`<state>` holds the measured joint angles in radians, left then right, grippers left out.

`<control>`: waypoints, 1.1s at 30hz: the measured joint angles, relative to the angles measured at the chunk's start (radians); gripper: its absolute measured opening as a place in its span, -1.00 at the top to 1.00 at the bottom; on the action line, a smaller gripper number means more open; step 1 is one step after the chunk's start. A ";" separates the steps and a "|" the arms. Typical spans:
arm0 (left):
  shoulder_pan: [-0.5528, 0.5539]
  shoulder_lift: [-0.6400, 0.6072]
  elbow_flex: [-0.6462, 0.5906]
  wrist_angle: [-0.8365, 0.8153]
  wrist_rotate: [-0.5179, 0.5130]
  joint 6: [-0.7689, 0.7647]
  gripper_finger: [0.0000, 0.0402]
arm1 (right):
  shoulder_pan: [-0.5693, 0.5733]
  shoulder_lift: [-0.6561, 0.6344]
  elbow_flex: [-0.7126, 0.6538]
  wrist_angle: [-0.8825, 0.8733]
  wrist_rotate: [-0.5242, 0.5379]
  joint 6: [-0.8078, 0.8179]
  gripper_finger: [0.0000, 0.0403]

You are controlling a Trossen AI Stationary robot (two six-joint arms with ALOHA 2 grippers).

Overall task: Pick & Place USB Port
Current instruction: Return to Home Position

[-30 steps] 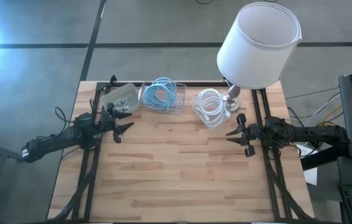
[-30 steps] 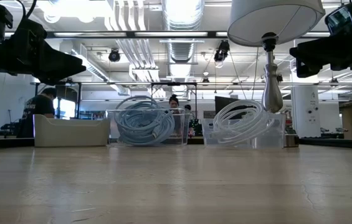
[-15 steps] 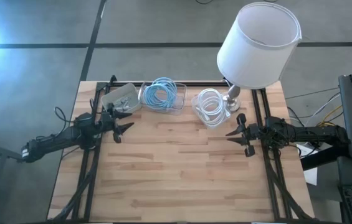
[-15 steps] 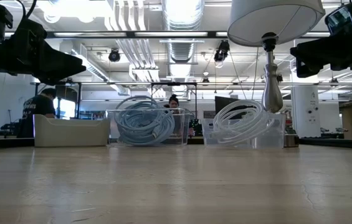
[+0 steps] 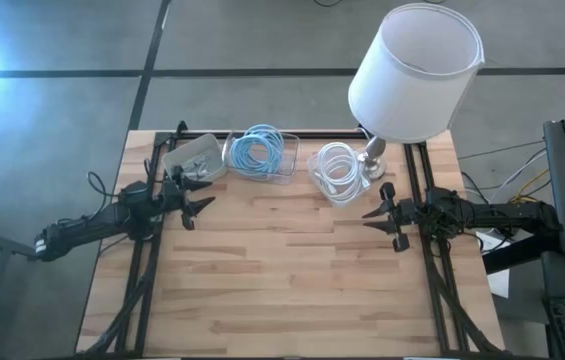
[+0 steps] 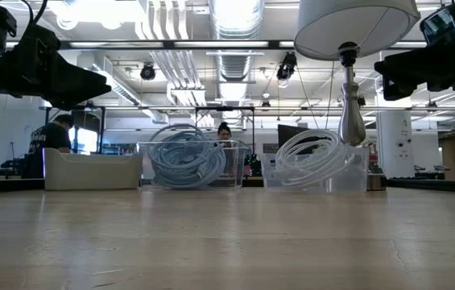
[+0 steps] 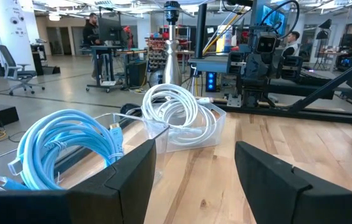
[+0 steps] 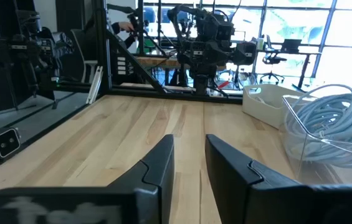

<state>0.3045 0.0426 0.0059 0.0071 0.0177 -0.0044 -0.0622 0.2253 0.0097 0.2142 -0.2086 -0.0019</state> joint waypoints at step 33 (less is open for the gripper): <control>0.000 0.000 0.000 0.000 0.000 0.000 -0.11 | 0.000 0.000 0.000 0.000 0.000 -0.001 0.57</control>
<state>0.3046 0.0428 0.0059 0.0071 0.0177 -0.0044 -0.0622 0.2253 0.0097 0.2140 -0.2085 -0.0025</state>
